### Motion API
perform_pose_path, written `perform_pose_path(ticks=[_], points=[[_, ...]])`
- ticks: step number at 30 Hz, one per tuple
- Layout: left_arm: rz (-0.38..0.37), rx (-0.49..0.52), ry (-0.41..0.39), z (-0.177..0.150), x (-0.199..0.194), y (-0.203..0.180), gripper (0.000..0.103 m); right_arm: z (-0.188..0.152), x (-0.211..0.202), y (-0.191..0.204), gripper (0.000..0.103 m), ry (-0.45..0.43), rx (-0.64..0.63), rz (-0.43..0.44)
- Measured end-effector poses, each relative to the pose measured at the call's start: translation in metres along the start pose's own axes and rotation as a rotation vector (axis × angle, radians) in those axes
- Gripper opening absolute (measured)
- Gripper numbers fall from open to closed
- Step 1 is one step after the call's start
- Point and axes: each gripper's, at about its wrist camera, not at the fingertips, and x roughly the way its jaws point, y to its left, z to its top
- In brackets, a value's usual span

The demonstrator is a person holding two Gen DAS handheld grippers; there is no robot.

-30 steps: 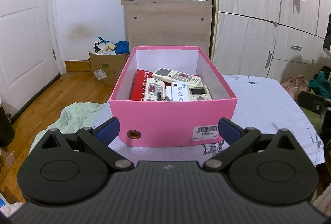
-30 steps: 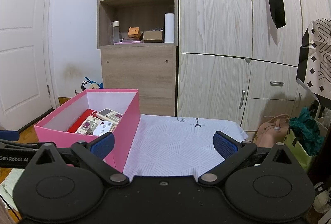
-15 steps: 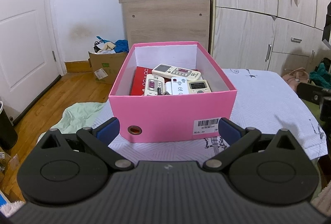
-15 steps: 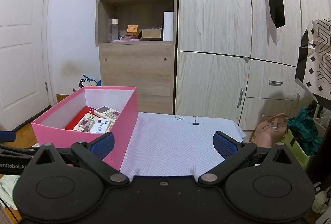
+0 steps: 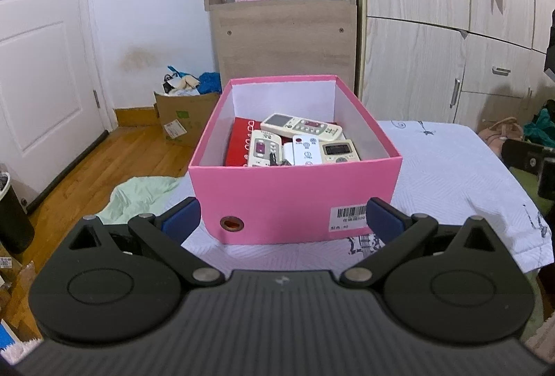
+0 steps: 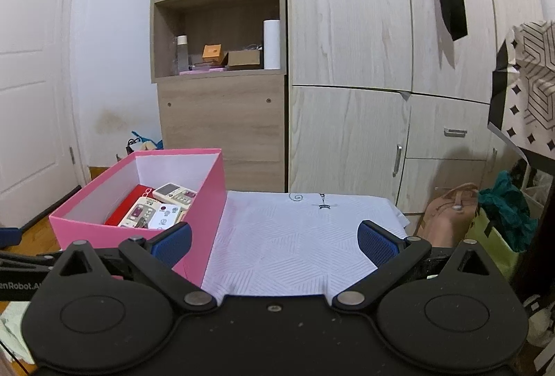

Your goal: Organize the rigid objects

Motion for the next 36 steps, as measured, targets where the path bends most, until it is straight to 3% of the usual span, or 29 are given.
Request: perform_pose_path(ticks=[7,18,36], points=[[0.045,0.025,-0.003,-0.0010,-0.0009,-0.0021,0.103,-0.0021,0.0004,0.0011,0.103,0.011,-0.010,0.001],[-0.006,0.002,0.034,-0.0011,0.0005,-0.0009,0.103,-0.0005,0.0037,0.0005,0.103,0.028,-0.027,0.003],[-0.029,-0.013,0.051,-0.0013,0.0005,0.0004,0.103,-0.0019,0.0052,-0.0011,0.103,0.039,-0.041,0.005]])
